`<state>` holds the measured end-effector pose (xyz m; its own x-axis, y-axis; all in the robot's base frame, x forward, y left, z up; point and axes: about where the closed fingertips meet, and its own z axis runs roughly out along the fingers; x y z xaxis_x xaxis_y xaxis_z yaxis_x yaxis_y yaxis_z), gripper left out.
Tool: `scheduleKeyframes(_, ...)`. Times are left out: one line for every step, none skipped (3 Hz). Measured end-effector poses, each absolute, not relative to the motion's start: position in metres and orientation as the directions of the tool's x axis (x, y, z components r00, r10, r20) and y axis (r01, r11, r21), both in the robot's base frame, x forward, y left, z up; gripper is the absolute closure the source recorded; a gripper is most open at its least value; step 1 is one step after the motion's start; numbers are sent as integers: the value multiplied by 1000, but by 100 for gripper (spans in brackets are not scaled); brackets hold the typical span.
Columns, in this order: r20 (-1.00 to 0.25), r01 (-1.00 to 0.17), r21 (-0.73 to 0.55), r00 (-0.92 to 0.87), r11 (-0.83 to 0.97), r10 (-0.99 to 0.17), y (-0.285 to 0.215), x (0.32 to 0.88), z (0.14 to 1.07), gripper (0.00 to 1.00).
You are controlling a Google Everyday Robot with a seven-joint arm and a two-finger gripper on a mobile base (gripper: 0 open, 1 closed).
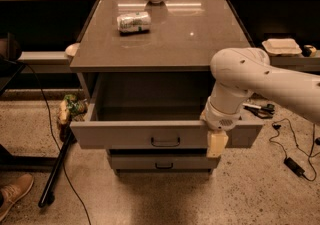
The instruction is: Open top drawer
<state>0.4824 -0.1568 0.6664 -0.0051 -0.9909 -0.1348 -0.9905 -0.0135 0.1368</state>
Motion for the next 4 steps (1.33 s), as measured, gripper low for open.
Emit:
scheduleKeyframes(-123,-989,147,-29,10,-992,-161,472,670,65)
scheduleKeyframes(-123,-989,147,-29,11,-992,-160,472,672,67)
scheduleKeyframes(-98,-989,138,-60,46,-993,-169,458,683,44)
scheduleKeyframes(-74,-990,119,-85,76,-994,-175,450,695,20)
